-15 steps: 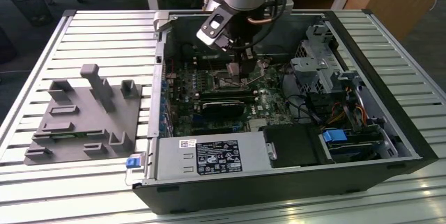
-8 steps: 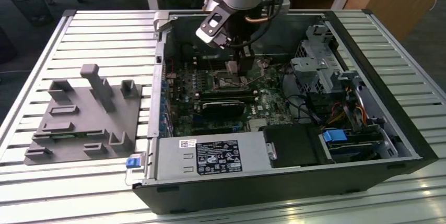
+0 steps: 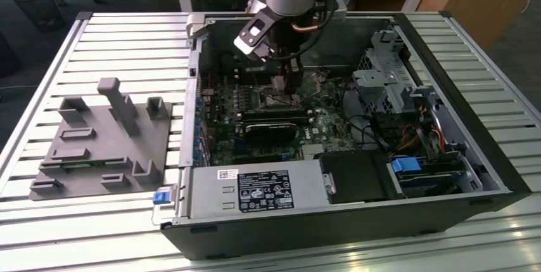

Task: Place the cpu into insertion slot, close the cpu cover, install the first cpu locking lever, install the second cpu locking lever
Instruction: 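Place the cpu into insertion slot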

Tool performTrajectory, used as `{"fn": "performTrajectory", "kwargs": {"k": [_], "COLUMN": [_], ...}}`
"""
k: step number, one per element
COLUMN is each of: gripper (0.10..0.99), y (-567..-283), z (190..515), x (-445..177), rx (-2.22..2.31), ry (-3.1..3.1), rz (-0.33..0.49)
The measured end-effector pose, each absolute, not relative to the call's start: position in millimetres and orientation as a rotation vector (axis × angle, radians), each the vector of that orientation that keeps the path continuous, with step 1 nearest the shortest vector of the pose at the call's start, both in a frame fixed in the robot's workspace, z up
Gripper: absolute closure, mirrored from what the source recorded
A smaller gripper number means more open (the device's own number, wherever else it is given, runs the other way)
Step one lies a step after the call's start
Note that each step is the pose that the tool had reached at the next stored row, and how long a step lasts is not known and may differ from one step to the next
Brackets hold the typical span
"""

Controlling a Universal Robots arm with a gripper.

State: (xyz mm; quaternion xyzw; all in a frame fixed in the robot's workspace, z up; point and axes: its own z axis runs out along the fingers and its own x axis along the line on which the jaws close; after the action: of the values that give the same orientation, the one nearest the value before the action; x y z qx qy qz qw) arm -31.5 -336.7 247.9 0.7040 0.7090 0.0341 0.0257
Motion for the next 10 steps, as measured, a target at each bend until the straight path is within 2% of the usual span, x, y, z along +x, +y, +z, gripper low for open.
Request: {"fn": "performTrajectory", "kwargs": {"k": [10], "gripper": [0.549], "y": [-332], "z": [235], "x": [-36], "rx": [2.176], "ry": [2.192], "rz": [0.106]}}
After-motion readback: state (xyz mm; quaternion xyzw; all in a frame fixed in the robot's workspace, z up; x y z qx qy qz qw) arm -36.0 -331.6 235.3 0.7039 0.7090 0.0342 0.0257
